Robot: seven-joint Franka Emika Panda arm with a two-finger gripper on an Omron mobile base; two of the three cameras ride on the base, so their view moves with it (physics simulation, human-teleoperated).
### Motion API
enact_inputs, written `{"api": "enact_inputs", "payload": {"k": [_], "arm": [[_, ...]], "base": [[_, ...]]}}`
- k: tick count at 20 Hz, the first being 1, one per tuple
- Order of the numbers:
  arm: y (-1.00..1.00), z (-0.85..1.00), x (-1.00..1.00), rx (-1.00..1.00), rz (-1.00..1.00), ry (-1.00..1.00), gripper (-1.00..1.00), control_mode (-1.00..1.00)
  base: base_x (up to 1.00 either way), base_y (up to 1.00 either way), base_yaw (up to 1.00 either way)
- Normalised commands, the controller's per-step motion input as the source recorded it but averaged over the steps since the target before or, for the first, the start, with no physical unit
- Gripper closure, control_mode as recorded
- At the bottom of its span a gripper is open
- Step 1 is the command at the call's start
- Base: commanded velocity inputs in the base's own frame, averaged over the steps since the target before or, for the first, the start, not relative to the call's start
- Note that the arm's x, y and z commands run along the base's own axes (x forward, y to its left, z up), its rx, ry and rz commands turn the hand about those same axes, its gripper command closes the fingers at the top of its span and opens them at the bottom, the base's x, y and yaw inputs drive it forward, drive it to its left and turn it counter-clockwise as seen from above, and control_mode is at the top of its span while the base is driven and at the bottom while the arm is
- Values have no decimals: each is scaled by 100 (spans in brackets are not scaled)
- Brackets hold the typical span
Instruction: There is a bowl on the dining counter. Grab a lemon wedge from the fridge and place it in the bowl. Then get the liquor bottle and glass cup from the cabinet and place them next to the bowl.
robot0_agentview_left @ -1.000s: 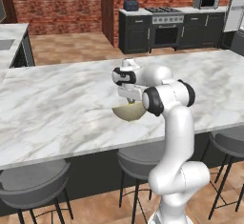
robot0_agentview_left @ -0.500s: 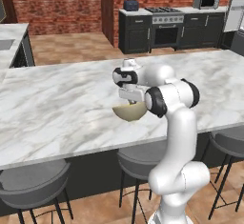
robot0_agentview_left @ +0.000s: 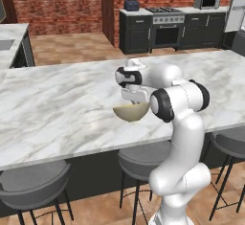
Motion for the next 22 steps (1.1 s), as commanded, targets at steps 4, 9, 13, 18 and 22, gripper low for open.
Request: {"api": "enact_inputs", "payload": {"k": [4, 9, 13, 18, 22], "arm": [[0, 4, -16, 0, -3, 0, 100, -100], [0, 9, -19, 0, -2, 0, -100, -100], [0, 15, -18, 0, -2, 0, -100, -100], [-4, 17, -30, 0, -2, -1, -100, -100], [-7, 39, -29, 0, -3, -4, -100, -100]], "base": [[0, 0, 0], [0, 0, 0], [0, 0, 0], [0, 0, 0], [0, 0, 0]]}}
